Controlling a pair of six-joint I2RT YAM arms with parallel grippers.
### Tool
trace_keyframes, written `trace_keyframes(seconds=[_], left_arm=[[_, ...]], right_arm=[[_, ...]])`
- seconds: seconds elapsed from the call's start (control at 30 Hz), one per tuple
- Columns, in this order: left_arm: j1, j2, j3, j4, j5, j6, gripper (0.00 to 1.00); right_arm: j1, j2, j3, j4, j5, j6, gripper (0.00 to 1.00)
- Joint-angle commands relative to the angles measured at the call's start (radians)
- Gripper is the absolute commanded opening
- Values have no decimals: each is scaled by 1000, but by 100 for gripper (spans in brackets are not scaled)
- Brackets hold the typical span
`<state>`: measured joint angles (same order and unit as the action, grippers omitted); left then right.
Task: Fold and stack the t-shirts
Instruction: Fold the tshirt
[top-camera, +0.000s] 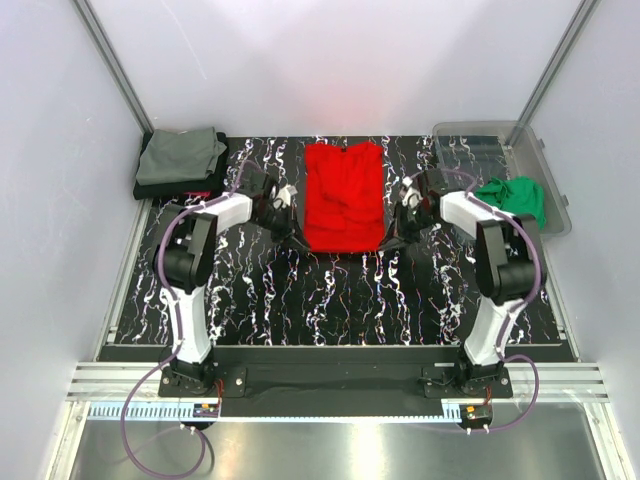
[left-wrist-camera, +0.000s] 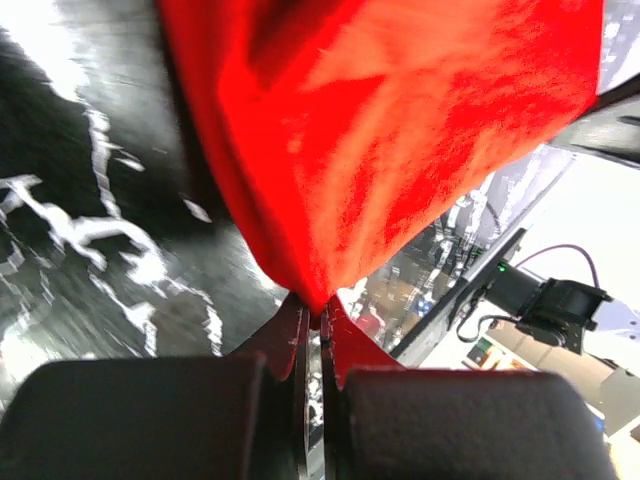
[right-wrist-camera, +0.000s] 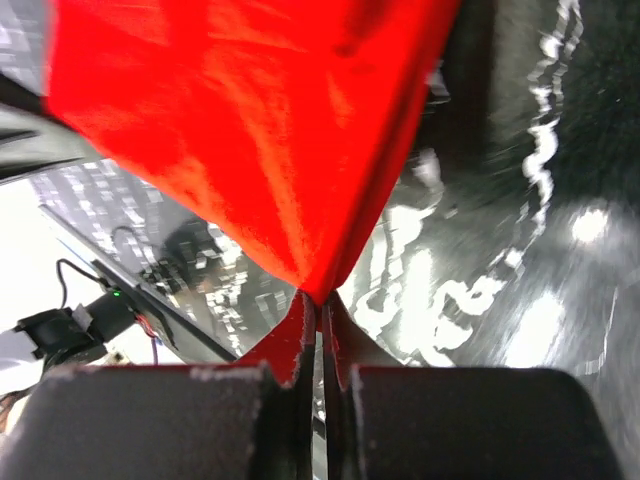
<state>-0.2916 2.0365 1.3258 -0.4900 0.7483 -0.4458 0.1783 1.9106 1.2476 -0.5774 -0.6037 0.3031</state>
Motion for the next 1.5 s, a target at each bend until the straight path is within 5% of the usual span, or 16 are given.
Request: trace_keyframes(seconds=[0.0,0.53,0.8,1.0,1.23,1.3,1.37,1.4,1.47], left_arm=[[-3,-142,45,31,29,10,0],[-55,-401,-106,-1,11,38,0],[-55,-404,-195,36,3,30,0],[-21,-279,63,5,-24,93,0],[20,58,583,-38,-145,237,0],[22,184,686,-12,-217,263,13],[11,275,841,-2,-311,317,65],[5,342,886,7,-357,341,77],[-10,375,973,5,-476,412,87]], right_arm=[[-19,-160,32,-13,-24,-16,0],[-36,-479,-161,-119,-48,-18,0],[-36,-542,-258,-76,-30,4,0],[-54,-432,-59,-12,19,-74,0],[-92,-43,340,65,77,-179,0],[-91,134,499,99,90,-188,4],[-85,249,658,113,104,-191,31],[-80,327,702,111,116,-228,51],[-66,358,784,91,169,-257,57]])
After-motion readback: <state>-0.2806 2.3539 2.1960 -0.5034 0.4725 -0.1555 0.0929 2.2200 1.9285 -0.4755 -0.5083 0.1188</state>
